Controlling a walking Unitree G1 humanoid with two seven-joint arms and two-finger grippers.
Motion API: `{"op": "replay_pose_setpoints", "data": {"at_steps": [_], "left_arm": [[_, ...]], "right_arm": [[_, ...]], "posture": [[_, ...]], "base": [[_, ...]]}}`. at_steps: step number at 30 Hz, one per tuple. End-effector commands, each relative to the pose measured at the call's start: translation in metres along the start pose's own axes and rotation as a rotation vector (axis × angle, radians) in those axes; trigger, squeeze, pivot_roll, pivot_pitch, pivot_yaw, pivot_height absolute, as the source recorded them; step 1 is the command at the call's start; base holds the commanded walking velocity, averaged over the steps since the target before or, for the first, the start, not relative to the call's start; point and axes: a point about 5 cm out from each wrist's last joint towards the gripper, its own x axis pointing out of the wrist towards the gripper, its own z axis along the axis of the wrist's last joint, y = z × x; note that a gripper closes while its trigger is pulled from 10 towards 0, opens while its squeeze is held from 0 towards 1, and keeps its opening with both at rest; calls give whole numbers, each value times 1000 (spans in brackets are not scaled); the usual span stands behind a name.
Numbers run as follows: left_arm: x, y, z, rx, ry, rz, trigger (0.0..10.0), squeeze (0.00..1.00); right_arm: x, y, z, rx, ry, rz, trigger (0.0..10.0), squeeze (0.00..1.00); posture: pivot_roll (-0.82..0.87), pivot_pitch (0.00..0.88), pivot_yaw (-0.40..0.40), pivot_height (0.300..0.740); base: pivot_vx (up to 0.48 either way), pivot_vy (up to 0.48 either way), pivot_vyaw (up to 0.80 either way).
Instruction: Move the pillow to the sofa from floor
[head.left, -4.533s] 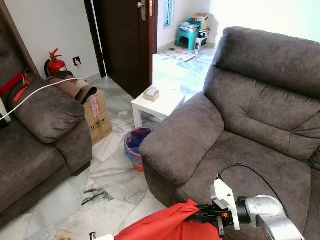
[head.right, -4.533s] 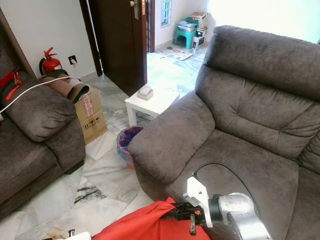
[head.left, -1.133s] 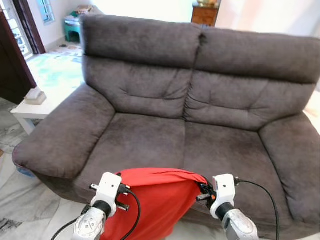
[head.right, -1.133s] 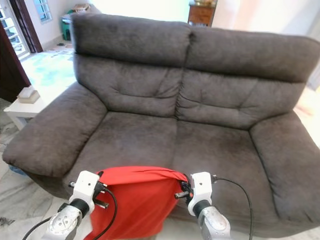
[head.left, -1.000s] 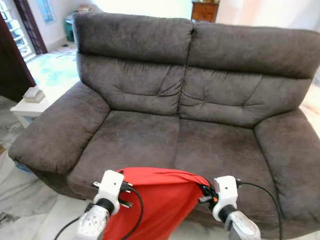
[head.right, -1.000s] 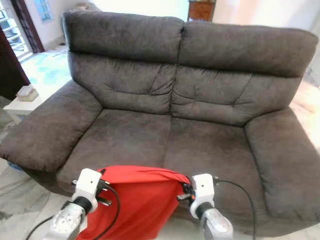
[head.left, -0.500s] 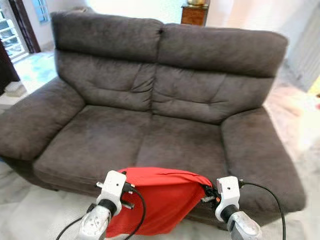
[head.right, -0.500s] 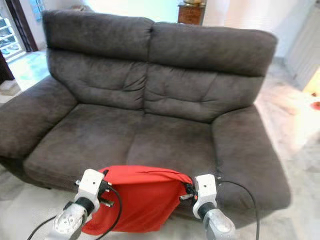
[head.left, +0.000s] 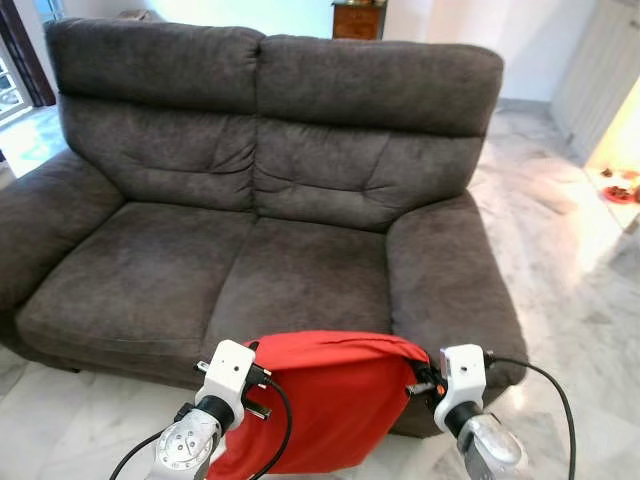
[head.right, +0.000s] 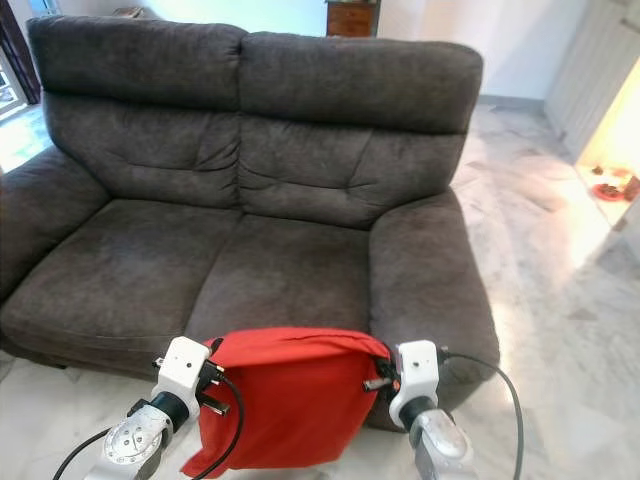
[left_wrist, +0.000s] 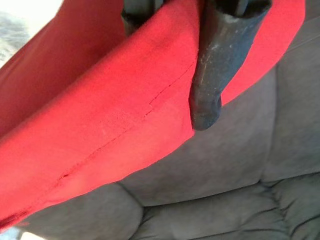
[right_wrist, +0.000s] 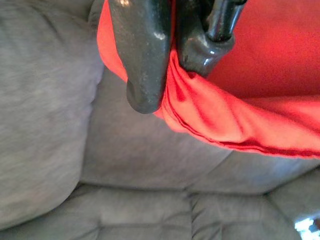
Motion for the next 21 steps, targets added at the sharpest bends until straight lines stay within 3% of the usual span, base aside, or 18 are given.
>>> {"op": "replay_pose_setpoints", "data": {"at_steps": [1,8,13,16,17,21], "left_arm": [[1,16,21,0,-100,62,10000,0],[0,21,18,-25,-80,93,10000,0],[-1,22,20,8,-92,95,10000,0],[-2,21,20,3,-94,92,10000,0],[-3,20,20,-9,-93,99,10000,0],[-4,19,19,-22,-88,110,10000,0]], "right_arm": [[-3,-8,-1,20,0,-50,10000,0],[-3,-8,-1,21,0,-53,10000,0],[-2,-4,0,8,-8,-37,10000,0],[-2,-2,-2,-22,9,-23,10000,0],[-2,0,-6,-73,37,-7,10000,0],[-2,1,-5,-51,21,1,10000,0]], "posture": [[53,40,-15,740],[53,40,-14,740],[56,40,-12,740],[53,40,-12,740],[54,40,-12,740],[56,41,-10,740]], "base": [[0,0,-800],[0,195,-800],[0,242,-723],[0,0,0],[0,0,0],[0,0,0]]}}
